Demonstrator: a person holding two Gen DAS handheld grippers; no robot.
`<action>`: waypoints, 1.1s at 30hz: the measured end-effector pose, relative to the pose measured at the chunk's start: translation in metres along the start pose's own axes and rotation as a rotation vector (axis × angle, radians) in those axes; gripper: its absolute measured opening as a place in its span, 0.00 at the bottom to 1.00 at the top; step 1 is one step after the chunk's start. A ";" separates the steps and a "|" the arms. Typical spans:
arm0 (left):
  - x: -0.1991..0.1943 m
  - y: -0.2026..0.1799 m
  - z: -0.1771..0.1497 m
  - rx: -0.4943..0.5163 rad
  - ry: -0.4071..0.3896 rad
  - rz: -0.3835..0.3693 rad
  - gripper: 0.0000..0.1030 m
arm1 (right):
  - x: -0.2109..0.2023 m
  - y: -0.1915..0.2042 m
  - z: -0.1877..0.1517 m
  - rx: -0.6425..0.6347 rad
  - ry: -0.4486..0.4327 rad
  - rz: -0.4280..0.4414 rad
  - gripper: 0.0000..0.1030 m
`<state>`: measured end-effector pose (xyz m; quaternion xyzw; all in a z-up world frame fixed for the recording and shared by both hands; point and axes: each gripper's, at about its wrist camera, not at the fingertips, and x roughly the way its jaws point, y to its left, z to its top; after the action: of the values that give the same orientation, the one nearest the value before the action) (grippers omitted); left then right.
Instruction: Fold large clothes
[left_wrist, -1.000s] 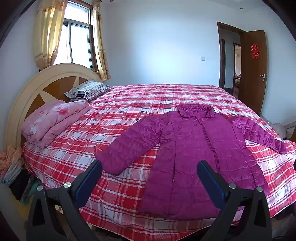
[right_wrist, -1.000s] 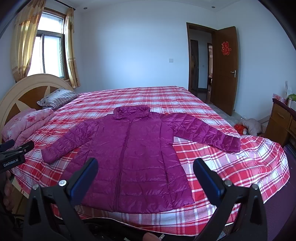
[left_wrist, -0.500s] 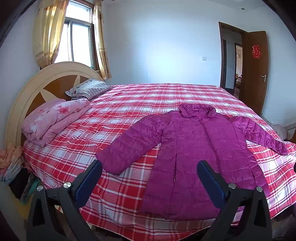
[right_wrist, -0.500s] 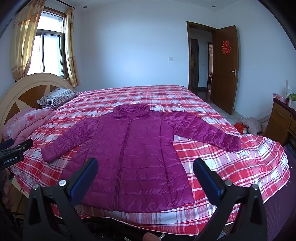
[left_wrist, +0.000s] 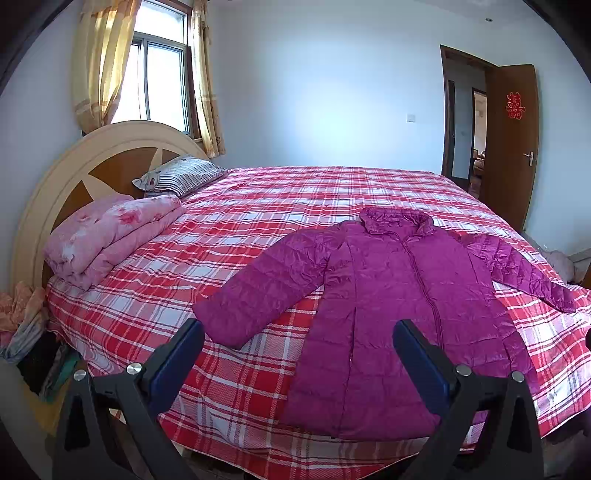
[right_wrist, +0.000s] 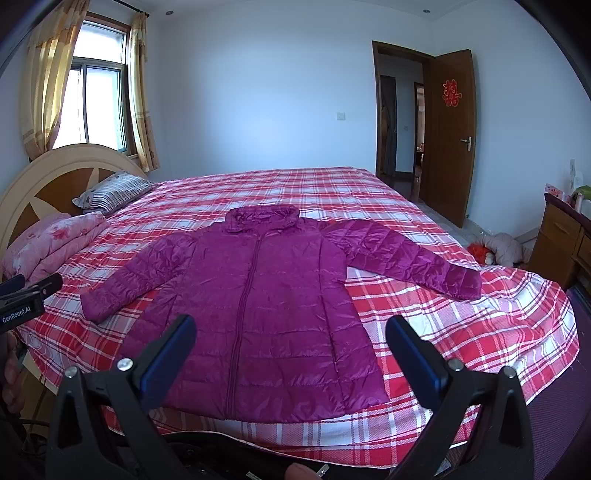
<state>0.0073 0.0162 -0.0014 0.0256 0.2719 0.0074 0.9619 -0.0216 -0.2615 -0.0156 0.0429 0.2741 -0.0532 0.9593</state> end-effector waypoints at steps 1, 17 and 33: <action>0.000 0.000 0.000 -0.001 -0.001 0.000 0.99 | 0.000 0.000 0.000 -0.001 0.000 -0.001 1.00; 0.002 0.002 -0.001 -0.004 0.005 0.001 0.99 | 0.001 0.000 0.000 -0.002 -0.002 -0.004 1.00; 0.007 0.003 -0.004 -0.004 0.017 0.003 0.99 | 0.005 -0.004 -0.001 0.005 0.001 -0.005 1.00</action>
<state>0.0111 0.0191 -0.0085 0.0240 0.2799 0.0095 0.9597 -0.0187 -0.2660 -0.0197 0.0447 0.2745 -0.0565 0.9589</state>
